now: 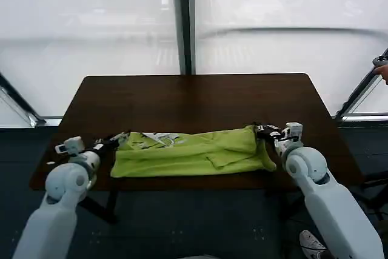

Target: Fold and organize the clothes.

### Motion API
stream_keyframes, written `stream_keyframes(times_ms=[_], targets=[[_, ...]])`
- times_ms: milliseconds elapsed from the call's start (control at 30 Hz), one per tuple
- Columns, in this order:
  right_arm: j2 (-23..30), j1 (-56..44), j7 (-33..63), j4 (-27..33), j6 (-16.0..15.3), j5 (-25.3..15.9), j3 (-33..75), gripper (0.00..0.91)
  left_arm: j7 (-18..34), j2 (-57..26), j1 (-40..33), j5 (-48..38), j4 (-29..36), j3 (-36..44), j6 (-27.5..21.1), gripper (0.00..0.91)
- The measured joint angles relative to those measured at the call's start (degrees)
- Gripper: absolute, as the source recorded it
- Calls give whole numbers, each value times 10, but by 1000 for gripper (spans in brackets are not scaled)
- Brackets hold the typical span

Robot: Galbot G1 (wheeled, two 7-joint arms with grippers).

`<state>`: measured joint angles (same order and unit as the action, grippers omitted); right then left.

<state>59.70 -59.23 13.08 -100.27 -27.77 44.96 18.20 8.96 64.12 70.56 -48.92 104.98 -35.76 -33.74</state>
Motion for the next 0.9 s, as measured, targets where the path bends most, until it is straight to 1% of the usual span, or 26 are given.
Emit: stream_keyframes(times_ms=[233,267,300,333,467,667,800,900], targets=[[8,5,-4,11,6,0,-1,0,-2,-3,5,-2,1,-7,2,0],[8,5,-5,12,7,0,-1,0,-3,-2,5,-2,2,-7,3,878],[8,4,-9,12,10,0,-1,790,-4,-2,5,-1,2,-7,3,878],[8,3,-14,12,14,0,0,878,-5,-1,5,-1,2,-7,3,878],[2,-4,-43,12,42,-7,3,878,-13,0,4,9,3,-6,13,878],[-12,-18,-67,-2,100,-26,7,878,-17,-6,9,26,10,-9,26,878],[-26,-34,-88,-18,150,-52,10,878,-13,-18,18,21,17,-14,23,878],[-46,-59,-107,-37,213,-94,19,878,2,-30,25,-13,26,-19,9,878]])
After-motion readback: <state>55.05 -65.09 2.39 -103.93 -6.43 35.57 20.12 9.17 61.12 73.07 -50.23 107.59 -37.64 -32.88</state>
